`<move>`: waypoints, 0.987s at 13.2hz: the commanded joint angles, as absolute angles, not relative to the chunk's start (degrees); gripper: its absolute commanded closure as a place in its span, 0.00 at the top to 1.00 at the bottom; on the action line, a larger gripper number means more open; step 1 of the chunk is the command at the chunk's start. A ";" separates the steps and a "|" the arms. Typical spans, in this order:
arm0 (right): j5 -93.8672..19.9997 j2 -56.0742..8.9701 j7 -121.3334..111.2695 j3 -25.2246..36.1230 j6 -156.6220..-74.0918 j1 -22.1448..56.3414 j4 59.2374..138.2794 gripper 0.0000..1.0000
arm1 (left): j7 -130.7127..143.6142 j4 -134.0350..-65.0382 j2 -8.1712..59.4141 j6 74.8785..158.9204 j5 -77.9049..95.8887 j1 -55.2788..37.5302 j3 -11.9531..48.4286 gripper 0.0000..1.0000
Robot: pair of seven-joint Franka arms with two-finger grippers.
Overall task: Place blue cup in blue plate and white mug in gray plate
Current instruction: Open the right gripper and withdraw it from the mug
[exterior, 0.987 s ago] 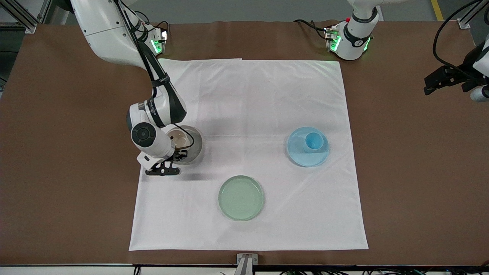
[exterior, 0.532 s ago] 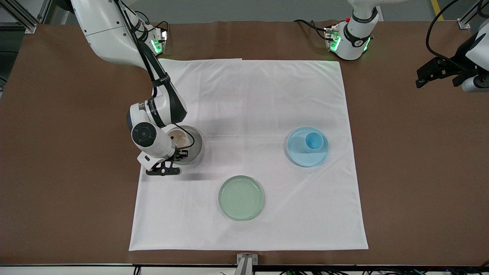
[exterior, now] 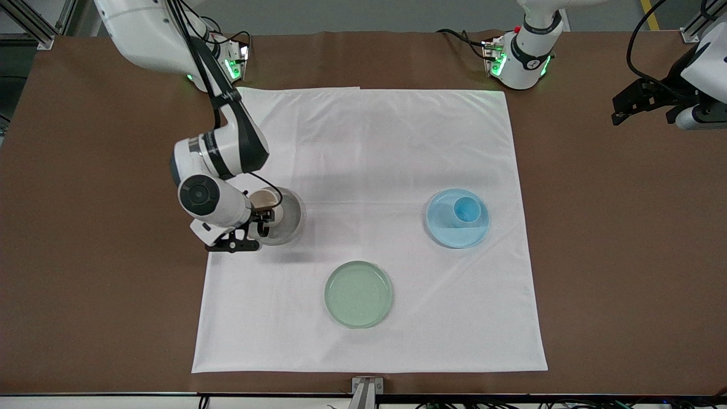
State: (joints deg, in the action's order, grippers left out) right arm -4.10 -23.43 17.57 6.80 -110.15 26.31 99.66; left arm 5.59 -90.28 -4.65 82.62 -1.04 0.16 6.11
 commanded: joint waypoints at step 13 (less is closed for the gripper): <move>1.76 -0.08 -5.45 6.50 -95.71 1.41 101.27 1.00 | 5.89 -92.02 -6.15 83.85 -0.18 2.90 9.32 1.00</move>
